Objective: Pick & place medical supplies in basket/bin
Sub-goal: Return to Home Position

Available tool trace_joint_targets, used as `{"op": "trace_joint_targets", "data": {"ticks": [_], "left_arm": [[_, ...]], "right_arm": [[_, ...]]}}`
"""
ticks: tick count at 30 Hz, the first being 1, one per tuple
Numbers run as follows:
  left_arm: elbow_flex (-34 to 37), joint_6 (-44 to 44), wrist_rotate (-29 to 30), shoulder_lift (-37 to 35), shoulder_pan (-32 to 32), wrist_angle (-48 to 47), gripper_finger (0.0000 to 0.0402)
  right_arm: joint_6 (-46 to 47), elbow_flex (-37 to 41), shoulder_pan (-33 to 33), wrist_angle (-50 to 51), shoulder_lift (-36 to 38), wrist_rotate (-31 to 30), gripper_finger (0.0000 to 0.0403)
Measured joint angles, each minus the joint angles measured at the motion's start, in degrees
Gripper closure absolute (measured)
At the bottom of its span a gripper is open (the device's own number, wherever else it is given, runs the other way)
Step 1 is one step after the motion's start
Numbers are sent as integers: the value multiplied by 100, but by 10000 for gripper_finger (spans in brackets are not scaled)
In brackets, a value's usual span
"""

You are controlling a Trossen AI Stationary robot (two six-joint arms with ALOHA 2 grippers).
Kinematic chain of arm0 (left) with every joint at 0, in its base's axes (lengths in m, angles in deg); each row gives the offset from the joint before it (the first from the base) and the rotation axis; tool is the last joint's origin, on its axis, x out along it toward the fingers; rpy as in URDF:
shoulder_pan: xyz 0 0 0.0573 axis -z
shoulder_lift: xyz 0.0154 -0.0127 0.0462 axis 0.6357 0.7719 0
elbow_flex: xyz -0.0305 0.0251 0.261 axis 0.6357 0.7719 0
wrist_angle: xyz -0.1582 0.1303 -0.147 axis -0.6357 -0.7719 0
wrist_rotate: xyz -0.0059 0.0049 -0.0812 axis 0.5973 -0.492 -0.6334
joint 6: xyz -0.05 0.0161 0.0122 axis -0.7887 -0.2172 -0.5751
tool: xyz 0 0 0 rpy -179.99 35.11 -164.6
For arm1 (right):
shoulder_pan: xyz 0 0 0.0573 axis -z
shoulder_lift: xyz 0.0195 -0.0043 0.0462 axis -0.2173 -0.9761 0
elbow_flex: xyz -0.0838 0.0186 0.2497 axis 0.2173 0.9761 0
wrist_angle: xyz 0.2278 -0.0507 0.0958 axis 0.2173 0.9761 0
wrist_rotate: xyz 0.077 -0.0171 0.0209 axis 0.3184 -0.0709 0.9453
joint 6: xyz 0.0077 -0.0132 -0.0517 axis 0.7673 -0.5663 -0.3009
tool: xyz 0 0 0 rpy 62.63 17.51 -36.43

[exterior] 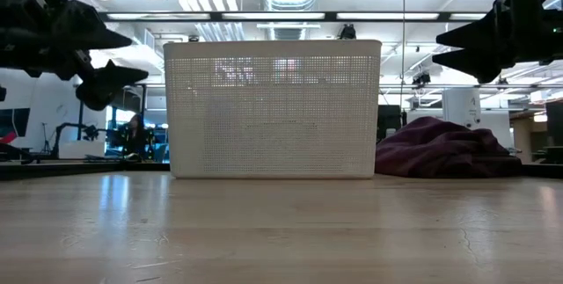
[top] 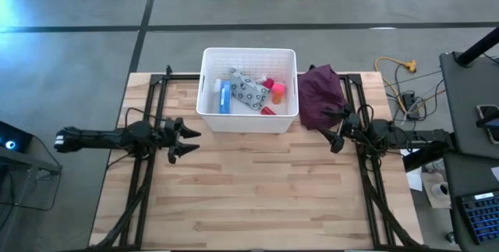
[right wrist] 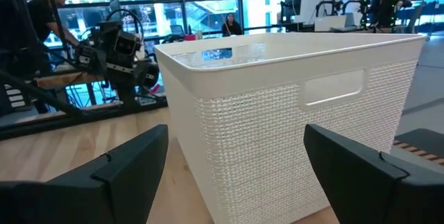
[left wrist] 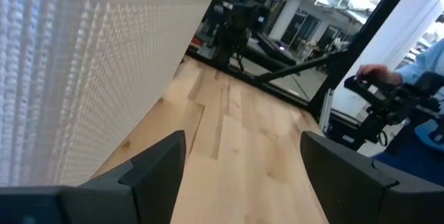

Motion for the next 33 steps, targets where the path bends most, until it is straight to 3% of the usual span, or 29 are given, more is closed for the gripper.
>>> {"op": "trace_joint_targets", "data": {"ticks": [33], "left_arm": [[0,-1,0,1197,0,-7,134]], "right_arm": [[-2,0,0,-2,-11,-2,76]]}}
